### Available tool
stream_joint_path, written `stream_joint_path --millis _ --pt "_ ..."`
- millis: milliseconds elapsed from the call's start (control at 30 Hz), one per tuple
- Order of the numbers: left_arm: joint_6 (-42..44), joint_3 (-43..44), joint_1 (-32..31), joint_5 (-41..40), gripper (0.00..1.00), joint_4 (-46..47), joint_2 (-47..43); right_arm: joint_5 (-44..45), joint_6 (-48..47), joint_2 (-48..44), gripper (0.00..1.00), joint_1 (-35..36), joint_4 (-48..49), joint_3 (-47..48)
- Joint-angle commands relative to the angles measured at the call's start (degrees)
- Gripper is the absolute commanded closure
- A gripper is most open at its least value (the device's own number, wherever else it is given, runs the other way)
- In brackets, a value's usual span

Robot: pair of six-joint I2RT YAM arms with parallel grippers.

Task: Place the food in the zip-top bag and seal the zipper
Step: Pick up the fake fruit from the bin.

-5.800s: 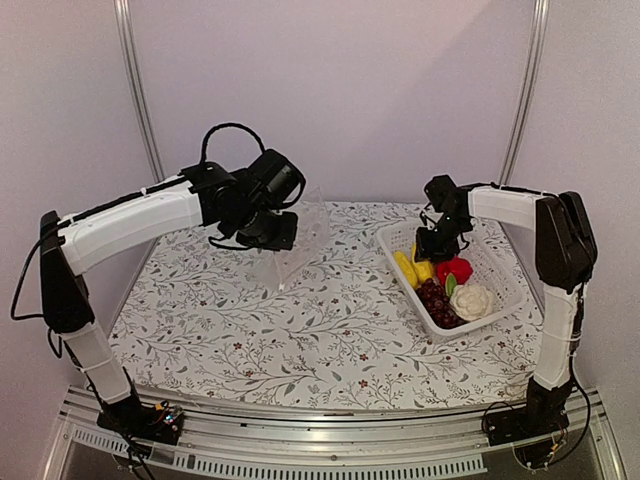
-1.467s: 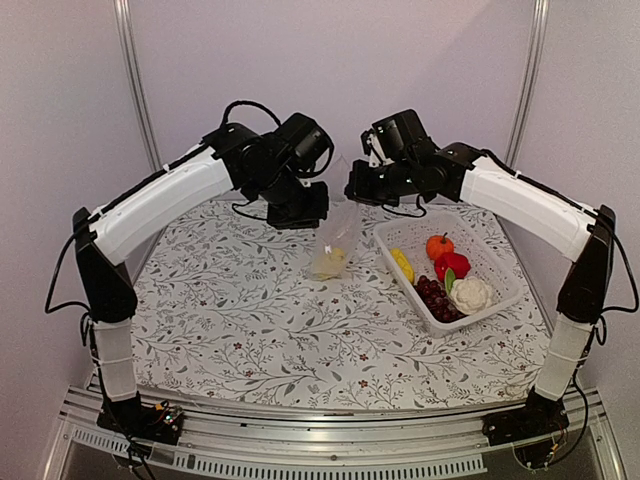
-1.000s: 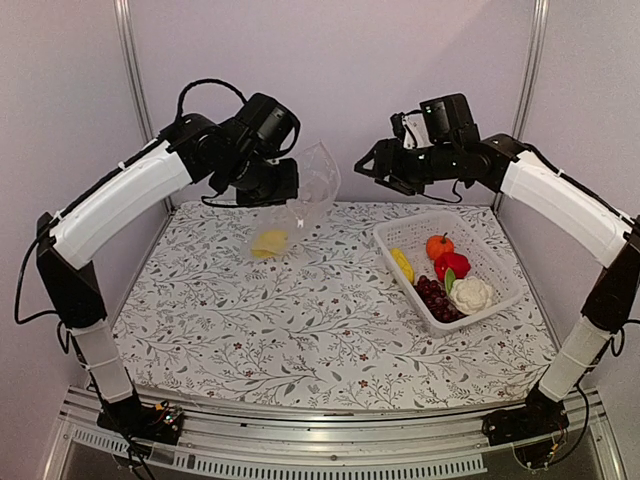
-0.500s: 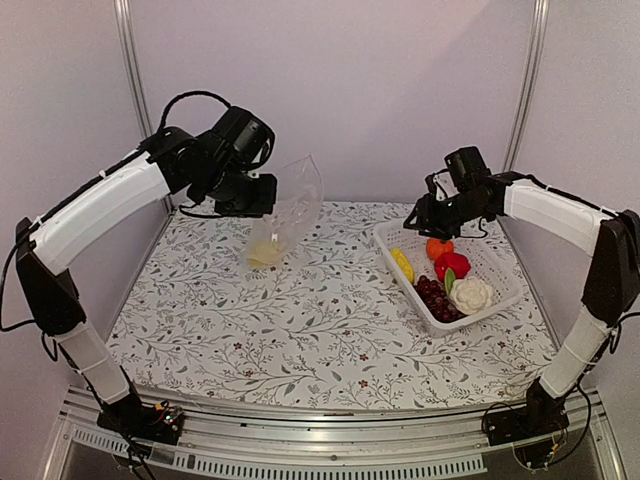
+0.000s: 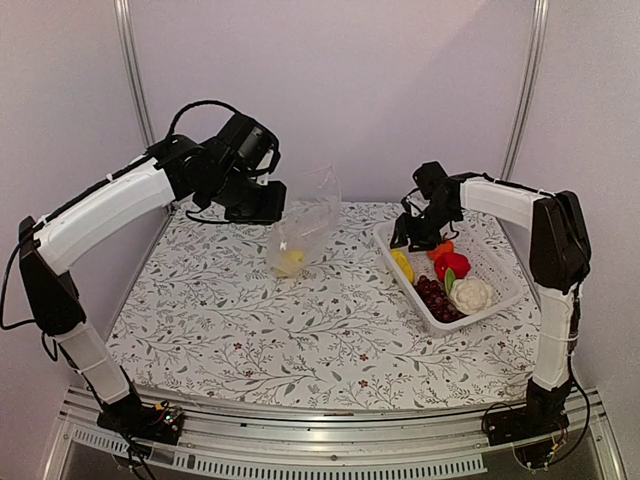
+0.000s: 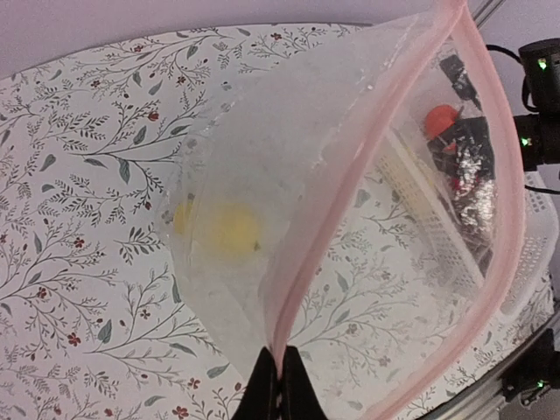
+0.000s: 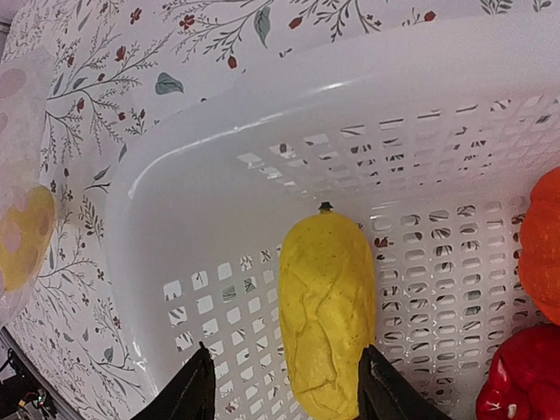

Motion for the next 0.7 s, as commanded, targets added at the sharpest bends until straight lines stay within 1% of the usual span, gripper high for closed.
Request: stream_joint_path --millis 0,267,300,367,400,433,567,667 --pt "1.0 -0.41 0.6 1.43 1.0 1.39 -0.06 2.34 -2.23 4.65 0.46 -0.17 -4.25 3.62" --pt "0.47 -0.19 0.61 2.03 1.0 1.39 0.48 3.79 -2.14 10.18 0.48 -0.23 -5.62 4.24" --pt "0.47 -0.07 0.6 2.11 1.0 1.46 0.72 3.65 -2.19 10.58 0.49 -0.26 -5.71 4.22" --pt "0.47 0.46 0.6 2.35 1.0 1.37 1.07 3.73 -2.03 10.91 0.56 -0.33 -5.76 4.14" --pt "0.47 0.7 0.64 2.46 1.0 1.39 1.27 4.01 -1.9 10.48 0.63 -0.3 -5.81 4.13" --pt "0.44 0.96 0.62 2.55 1.0 1.39 1.42 4.55 -1.68 9.45 0.65 -0.37 -5.71 4.07" --pt "0.33 2.06 0.65 2.95 1.0 1.7 2.23 8.31 -1.28 2.48 0.72 -0.43 -5.06 3.96" --pt "0.34 3.57 0.72 3.78 1.0 2.08 3.37 8.19 -1.43 -3.93 0.75 -0.44 -3.61 3.55"
